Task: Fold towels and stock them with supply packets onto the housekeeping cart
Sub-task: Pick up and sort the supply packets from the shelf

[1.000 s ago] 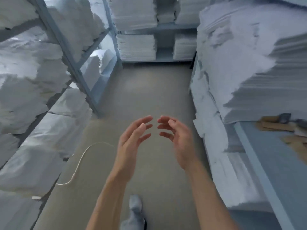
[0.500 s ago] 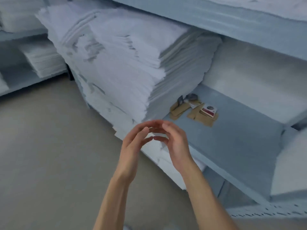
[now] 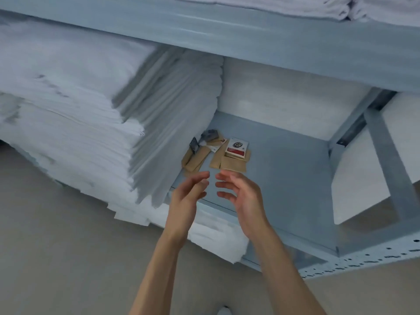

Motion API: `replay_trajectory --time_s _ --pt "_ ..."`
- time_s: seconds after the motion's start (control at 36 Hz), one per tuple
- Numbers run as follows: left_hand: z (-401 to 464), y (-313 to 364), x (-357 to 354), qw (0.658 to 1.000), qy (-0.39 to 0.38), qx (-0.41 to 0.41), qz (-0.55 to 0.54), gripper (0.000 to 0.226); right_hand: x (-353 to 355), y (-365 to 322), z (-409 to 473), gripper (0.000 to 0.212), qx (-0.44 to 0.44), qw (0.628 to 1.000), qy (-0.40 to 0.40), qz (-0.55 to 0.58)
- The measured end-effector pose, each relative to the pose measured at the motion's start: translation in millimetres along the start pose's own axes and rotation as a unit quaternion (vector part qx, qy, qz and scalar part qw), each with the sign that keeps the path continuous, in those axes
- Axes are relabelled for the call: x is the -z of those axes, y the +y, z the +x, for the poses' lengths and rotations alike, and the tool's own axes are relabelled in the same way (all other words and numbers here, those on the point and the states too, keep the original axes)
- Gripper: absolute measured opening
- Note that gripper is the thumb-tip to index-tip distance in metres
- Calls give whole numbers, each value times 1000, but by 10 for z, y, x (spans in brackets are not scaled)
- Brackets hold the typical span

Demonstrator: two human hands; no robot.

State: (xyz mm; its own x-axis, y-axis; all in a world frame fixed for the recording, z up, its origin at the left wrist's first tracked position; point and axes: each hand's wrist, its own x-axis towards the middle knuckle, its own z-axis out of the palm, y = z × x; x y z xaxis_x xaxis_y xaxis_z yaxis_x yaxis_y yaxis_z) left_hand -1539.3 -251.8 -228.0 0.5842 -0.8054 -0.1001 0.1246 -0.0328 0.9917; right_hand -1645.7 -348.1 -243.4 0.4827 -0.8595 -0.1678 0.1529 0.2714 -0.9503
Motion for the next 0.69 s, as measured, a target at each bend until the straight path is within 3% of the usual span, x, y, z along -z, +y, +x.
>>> replay_trajectory --time_s 0.33,0.5,0.69 --pt "747 -276 -379 997 -69 29 -32 23 311 187 623 26 -18 999 47 -21" --pt "1305 -618 -355 992 -96 81 30 23 251 477 1108 21 -39 989 54 -133" --pt "1971 -1189 -278 972 -145 65 171 22 399 965 1683 25 -48 966 41 -252"
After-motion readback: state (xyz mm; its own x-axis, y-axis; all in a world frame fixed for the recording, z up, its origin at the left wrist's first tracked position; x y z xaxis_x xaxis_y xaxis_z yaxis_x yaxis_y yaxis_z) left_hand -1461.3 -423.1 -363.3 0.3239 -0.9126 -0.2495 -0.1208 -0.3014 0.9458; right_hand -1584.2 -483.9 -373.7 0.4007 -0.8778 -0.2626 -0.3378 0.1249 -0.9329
